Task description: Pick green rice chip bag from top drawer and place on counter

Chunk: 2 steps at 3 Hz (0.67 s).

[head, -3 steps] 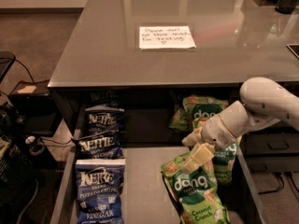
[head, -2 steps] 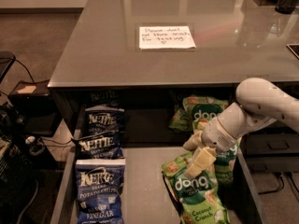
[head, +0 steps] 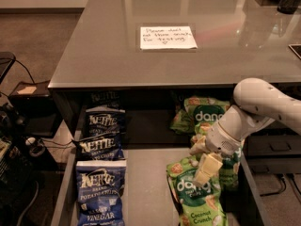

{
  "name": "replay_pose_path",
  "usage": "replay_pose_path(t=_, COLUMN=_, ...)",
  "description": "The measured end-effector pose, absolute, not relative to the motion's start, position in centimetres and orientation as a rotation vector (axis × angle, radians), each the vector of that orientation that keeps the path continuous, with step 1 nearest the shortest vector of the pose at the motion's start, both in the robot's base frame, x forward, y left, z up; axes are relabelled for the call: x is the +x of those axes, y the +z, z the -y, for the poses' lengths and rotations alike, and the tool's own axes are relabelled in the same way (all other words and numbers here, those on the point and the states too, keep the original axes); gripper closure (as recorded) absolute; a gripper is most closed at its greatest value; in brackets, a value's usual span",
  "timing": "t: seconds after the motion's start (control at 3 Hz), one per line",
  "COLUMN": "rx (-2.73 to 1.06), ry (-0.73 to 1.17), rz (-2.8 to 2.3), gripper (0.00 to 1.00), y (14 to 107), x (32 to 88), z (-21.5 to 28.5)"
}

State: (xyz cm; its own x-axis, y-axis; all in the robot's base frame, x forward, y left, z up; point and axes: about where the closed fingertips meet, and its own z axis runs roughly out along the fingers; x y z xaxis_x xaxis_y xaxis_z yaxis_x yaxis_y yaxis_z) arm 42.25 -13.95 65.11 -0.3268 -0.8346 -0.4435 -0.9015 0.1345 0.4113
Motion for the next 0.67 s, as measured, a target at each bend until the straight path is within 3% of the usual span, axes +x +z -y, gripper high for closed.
replay_pose_path(t=0.33, rx=-1.850, ry=0.910, rz=-2.312, gripper=0.31, y=65.5, x=41.6, z=15.1)
replay_pose_path(t=0.67, rx=-1.931, ry=0.894, rz=-2.347, gripper=0.50, y=66.0, x=40.2, z=16.4)
